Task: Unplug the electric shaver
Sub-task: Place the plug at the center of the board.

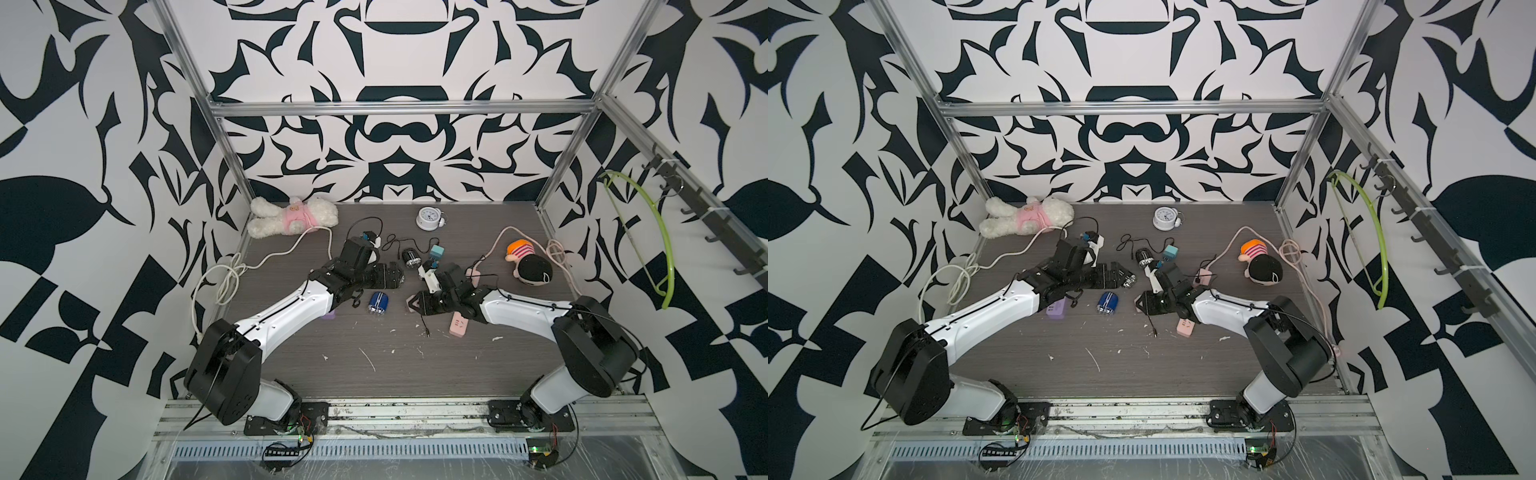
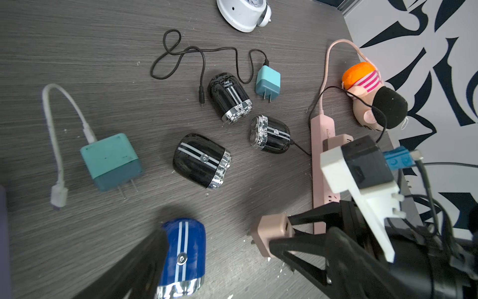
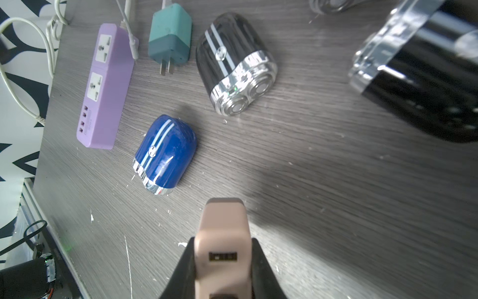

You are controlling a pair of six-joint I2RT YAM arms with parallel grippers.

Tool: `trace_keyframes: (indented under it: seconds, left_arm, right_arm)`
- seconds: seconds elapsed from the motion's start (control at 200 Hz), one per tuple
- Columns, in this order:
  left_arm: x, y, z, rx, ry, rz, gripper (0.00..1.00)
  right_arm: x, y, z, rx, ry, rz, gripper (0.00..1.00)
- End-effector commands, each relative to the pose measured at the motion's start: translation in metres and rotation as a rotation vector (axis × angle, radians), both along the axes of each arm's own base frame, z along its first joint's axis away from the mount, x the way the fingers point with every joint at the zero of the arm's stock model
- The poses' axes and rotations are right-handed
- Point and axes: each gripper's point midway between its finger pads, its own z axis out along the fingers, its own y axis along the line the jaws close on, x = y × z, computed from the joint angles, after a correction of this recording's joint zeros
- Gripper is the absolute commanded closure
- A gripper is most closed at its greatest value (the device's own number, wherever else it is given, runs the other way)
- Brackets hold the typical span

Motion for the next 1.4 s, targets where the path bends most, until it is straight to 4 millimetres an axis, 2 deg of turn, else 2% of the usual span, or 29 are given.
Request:
trace_keyframes:
  seconds: [0.0,0.175,0.39,0.57,0.86,0.985,1.095,1.195,1.35,1.395]
  left_arm:
    - [-0.001,0.007,0.001,0.001,-0.019,0.019,0.01]
    - [-0.002,0.008,-0.007,0.002,-0.006,0.029,0.0]
    - [-0.003,0.01,-0.01,0.006,-0.001,0.033,0.01]
    - [-0.001,0.009,-0.014,0.008,0.007,0.031,0.01]
    - [0.0,0.002,-0.017,-0.006,0.024,0.014,0.01]
    - [0.001,0.001,-0.015,-0.012,0.019,0.014,0.01]
    - [0.002,0.0,-0.016,-0.008,0.018,0.013,0.01]
    - [0.002,0.001,-0.016,-0.004,0.016,0.014,0.01]
    - [0.004,0.001,-0.014,0.005,0.003,0.011,0.01]
    - [0.004,0.001,-0.013,0.009,-0.002,0.007,0.01]
  right_arm:
    - [0.015,0.015,0.019,0.05,-0.054,0.001,1.0]
    - [0.013,0.02,-0.002,0.007,-0.02,0.015,1.0]
    - [0.013,0.017,-0.016,-0.045,-0.003,0.001,0.97]
    - [0.012,0.005,-0.017,-0.104,-0.014,-0.02,0.74]
    - [0.01,-0.012,0.0,-0.151,-0.063,-0.049,0.55]
    - [0.008,-0.018,0.011,-0.167,-0.088,-0.049,0.43]
    - [0.008,-0.025,0.016,-0.19,-0.105,-0.065,0.39]
    - [0.007,-0.044,0.027,-0.245,-0.122,-0.129,0.39]
    - [-0.003,-0.103,0.038,-0.444,-0.136,-0.284,0.37]
    - [-0.01,-0.114,0.039,-0.472,-0.127,-0.314,0.37]
